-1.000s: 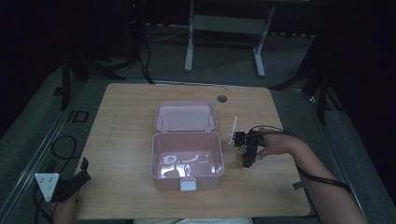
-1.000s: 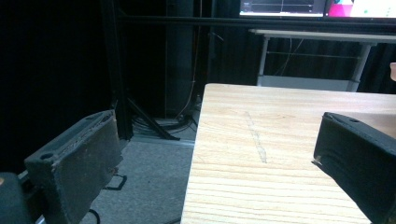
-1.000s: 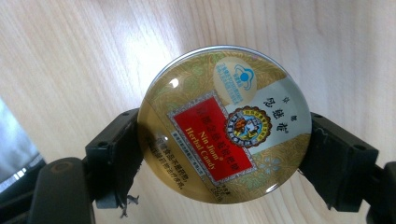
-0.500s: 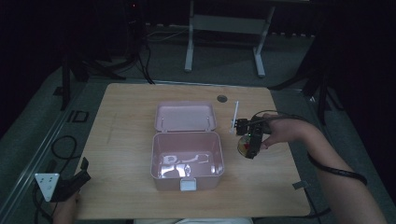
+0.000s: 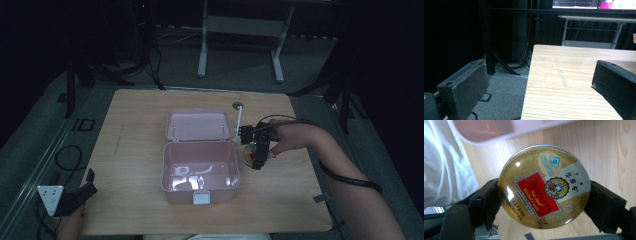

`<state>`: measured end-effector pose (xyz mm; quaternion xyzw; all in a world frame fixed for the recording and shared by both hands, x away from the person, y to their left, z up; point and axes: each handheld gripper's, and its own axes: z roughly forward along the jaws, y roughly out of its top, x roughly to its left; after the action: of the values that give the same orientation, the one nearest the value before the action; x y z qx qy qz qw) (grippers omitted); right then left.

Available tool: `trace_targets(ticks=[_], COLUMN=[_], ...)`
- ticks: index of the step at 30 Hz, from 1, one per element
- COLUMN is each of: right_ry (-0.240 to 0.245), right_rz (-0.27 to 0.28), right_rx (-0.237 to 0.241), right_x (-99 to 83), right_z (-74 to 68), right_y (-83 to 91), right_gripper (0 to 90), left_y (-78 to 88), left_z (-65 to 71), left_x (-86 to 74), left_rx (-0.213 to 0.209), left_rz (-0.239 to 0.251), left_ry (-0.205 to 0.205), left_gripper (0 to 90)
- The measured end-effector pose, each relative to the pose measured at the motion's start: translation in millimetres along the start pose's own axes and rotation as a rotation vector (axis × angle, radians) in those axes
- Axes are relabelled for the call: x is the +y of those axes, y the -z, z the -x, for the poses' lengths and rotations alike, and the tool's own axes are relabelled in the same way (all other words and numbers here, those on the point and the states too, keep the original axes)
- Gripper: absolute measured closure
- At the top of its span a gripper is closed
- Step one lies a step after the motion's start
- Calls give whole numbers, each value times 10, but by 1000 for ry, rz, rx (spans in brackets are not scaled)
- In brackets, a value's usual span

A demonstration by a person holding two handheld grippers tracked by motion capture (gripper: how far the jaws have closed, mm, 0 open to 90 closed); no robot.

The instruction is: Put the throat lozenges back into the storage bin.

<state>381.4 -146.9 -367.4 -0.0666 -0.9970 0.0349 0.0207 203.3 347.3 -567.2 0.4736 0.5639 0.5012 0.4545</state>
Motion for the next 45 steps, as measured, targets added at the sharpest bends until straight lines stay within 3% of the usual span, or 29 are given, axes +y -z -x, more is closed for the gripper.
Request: trace_targets(ticks=[11,14,15,25,30,35,45], right_ry=[86,96,114,156,175,190,182], right_rz=[13,17,3,-8,-24,0,-19], right_rx=[-5,-5,4,10,20,32,41], right_x=[448,475,588,806,880,912,924], right_z=[-172,-179,-227,-325,-350,-357,-307], right_y=[77,77,64,9,-132,-250,-561], right_gripper=[201,201,201,201,201,201,201], left_y=[2,2,2,3,2,3,0], left_z=[-4,-4,-5,-7,-5,-5,0], left_x=[-1,-1,0,-1,-1,-2,-1], left_rx=[-4,-4,-4,-5,-6,-7,-6], left_rz=[1,2,1,2,2,3,1], left_ry=[4,4,5,6,5,4,0], left_gripper=[11,10,10,11,11,10,10])
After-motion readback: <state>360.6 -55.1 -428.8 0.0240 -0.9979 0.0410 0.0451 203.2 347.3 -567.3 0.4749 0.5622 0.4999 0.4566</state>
